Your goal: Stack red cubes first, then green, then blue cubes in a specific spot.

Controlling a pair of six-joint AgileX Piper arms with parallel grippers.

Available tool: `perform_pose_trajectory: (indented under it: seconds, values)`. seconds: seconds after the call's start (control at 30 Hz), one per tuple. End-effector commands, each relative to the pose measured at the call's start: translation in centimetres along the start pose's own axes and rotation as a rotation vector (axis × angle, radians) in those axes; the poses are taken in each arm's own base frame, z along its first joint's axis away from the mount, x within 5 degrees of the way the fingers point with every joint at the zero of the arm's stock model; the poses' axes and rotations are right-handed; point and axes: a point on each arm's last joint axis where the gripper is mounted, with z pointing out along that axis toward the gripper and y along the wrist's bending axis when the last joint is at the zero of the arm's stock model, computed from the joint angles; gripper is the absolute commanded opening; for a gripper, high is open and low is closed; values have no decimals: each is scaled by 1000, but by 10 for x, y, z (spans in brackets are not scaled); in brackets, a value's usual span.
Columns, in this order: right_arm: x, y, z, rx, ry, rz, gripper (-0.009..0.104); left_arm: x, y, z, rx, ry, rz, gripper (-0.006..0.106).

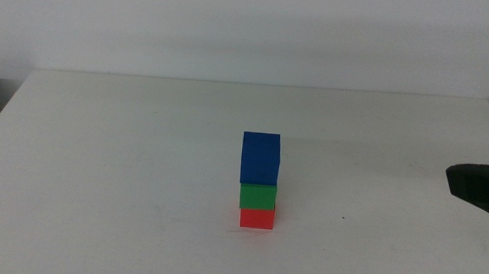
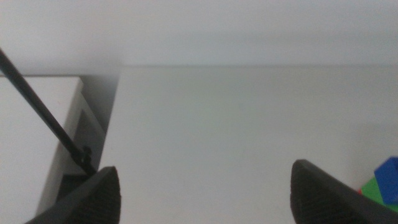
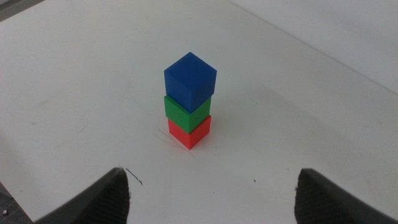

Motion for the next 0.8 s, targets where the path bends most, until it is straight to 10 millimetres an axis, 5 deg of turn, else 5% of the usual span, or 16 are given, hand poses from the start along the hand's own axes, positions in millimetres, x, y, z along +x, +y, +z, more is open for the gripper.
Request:
perform_pose_trajectory:
  seconds: [0.0, 0.2, 0.57, 0.77]
  values:
    - [-11, -3, -7, 32, -93, -9, 69, -6, 3, -17, 5, -148, -15, 94]
    - [-11, -3, -7, 32, -93, -9, 69, -5, 7, -31, -5, -219, -12, 94]
    - [-11, -3, -7, 33, -93, -10, 69, -2, 6, -25, -8, -203, -6, 94]
    - [7, -18, 5, 194, -202, -44, 69, 27, 5, -17, 20, -265, 3, 94]
